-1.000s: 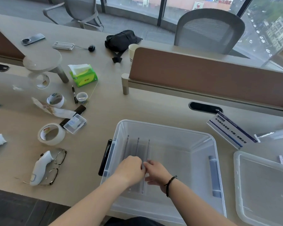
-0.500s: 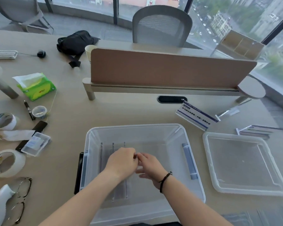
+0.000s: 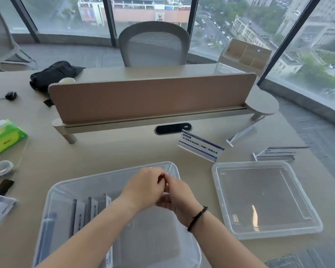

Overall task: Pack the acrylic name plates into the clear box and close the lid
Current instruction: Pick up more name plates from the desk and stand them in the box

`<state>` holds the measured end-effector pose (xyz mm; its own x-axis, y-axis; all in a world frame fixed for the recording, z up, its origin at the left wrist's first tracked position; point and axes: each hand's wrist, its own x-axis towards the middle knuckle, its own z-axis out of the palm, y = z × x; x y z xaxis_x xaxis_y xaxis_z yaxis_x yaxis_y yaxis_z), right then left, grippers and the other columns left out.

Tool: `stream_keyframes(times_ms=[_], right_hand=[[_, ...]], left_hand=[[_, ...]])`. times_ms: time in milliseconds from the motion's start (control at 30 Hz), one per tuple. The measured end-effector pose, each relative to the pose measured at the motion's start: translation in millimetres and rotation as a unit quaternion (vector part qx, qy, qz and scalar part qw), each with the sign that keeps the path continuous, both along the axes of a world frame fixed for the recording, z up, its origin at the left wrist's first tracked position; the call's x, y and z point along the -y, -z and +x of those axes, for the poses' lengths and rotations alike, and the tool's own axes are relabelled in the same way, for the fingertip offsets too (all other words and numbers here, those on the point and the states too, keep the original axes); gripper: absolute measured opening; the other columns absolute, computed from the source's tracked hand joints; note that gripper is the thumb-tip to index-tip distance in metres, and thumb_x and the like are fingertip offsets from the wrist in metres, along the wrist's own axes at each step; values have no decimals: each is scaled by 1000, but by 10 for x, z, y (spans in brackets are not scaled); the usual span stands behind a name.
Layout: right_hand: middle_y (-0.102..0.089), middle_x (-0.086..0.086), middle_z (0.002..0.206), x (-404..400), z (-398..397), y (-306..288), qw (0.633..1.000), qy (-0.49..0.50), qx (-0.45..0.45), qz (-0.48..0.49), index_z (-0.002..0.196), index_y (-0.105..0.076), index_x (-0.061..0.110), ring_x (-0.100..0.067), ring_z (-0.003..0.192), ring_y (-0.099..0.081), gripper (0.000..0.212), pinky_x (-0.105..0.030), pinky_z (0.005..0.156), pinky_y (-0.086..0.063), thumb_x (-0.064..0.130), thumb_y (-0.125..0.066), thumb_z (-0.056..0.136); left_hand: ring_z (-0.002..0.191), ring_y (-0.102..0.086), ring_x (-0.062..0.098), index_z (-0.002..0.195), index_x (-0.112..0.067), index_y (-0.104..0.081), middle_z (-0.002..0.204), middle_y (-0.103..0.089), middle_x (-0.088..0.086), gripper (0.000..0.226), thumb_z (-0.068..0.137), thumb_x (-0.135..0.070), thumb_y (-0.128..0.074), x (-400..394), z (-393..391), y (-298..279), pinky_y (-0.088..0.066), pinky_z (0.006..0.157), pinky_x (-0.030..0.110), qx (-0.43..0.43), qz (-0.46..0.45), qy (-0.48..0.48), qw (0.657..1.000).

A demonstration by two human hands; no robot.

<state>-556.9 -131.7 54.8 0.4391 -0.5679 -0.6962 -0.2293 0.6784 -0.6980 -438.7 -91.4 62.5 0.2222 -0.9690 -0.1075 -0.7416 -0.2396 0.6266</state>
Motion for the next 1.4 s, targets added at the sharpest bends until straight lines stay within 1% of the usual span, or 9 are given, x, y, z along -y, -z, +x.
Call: stream_keyframes(times_ms=[167,300,433,533,700,800,900,1100,1400], right_hand=[[-73,-7,90,674,-461,-58,999,13,26,-35,103,-71,12,-23,69,-68,36,-40,74,-55,39,-47,98],[-75,-2,98,1220,-799,90,995,1,-25,-94,107,-68,19,-20,75,-70,32,-34,68,-55,46,-57,92],[-68,1,116,1717,-1118,317,964,-36,-141,-222,125,-59,18,-14,99,-65,41,-29,82,-52,38,-64,89],[-61,0,128,2067,-1300,465,923,-69,-221,-307,130,-55,19,-18,117,-57,43,-32,98,-46,32,-62,90],[-56,-3,133,2496,-1388,737,879,-129,-275,-369,135,-49,19,-22,121,-52,46,-32,99,-42,31,-59,92],[-54,-2,135,2646,-1344,881,875,-158,-270,-370,135,-49,19,-23,115,-56,46,-32,95,-45,28,-58,90],[-55,-3,136,2744,-1301,982,878,-179,-260,-358,135,-49,19,-23,115,-57,45,-31,93,-45,24,-57,91],[-59,-3,133,2862,-1276,1160,885,-197,-243,-344,135,-50,21,-23,120,-56,42,-30,94,-44,22,-55,93],[-72,-1,109,2826,-1238,1356,872,-188,-257,-372,120,-65,26,-28,106,-62,29,-32,81,-49,24,-50,95]], left_hand=[[68,-59,14,76,-21,-60,73,-65,-9,17,87,-26,-49,664,-393,-81,-50,64,36,4,-37,25,999],[78,-60,15,85,-23,-67,81,-66,-7,16,85,-24,-51,1223,-613,-30,-52,70,37,5,-2,58,998],[91,-59,14,99,-23,-67,97,-65,-5,15,90,-29,-57,1690,-699,200,-49,85,34,17,31,57,998],[113,-54,18,119,-23,-61,122,-60,-3,28,93,-30,-53,1987,-683,347,-44,96,34,63,58,45,995],[134,-37,19,139,-23,-44,148,-40,-2,46,94,-27,-49,2345,-618,513,-37,107,36,109,110,21,988],[146,-16,21,149,-22,-28,160,-19,1,65,91,-33,-55,2459,-589,614,-22,117,37,118,174,30,977],[147,-11,22,150,-20,-24,160,-19,5,67,92,-35,-54,2539,-579,718,-15,119,38,161,201,57,965],[136,-31,24,137,-23,-47,146,-44,2,45,92,-28,-49,2703,-512,812,-25,112,37,244,186,58,950],[119,-41,26,115,-19,-61,119,-54,4,25,97,-32,-49,2845,-475,993,-45,88,39,194,211,-25,958]])
